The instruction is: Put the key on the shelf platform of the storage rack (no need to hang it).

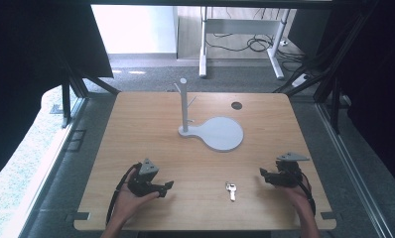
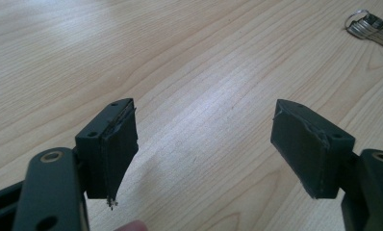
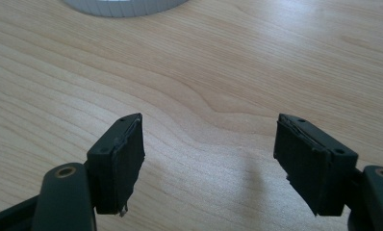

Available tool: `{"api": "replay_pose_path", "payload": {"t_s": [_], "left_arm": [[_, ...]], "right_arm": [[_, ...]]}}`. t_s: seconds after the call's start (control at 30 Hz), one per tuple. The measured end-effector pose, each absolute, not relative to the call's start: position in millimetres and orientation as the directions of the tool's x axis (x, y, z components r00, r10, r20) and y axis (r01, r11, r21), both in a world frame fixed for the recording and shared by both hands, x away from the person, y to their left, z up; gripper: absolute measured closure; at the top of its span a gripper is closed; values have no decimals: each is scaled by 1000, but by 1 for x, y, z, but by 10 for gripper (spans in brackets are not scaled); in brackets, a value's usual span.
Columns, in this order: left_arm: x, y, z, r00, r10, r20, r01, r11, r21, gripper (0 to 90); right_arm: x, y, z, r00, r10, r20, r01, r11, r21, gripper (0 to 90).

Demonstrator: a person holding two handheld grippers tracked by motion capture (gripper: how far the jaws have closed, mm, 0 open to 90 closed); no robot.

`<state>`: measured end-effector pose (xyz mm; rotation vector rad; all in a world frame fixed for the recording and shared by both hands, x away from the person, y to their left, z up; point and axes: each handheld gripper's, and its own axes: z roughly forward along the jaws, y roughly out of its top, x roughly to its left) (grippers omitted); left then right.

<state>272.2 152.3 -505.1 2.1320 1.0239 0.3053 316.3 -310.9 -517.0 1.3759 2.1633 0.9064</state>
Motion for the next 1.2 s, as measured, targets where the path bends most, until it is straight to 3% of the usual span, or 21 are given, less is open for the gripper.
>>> {"api": "replay_pose_path", "payload": {"t_s": [0.27,0.43,0.7,0.93,1.2], "left_arm": [[270,152,-510,668,735,-120,564,-395,725,290],[272,148,-513,649,752,-116,599,-411,687,271],[262,141,-496,659,744,-104,570,-405,715,280],[263,149,-495,649,755,-89,571,-407,713,276],[267,146,-503,657,750,-77,587,-444,677,251]], "right_arm": [[314,-311,-508,-419,908,27,641,275,717,320],[310,-312,-500,-419,908,-24,664,324,674,361],[298,-300,-467,-546,833,-85,652,487,582,405],[300,-282,-448,-603,798,-16,648,502,573,438],[312,-251,-430,-656,754,-41,636,581,508,448]]}}
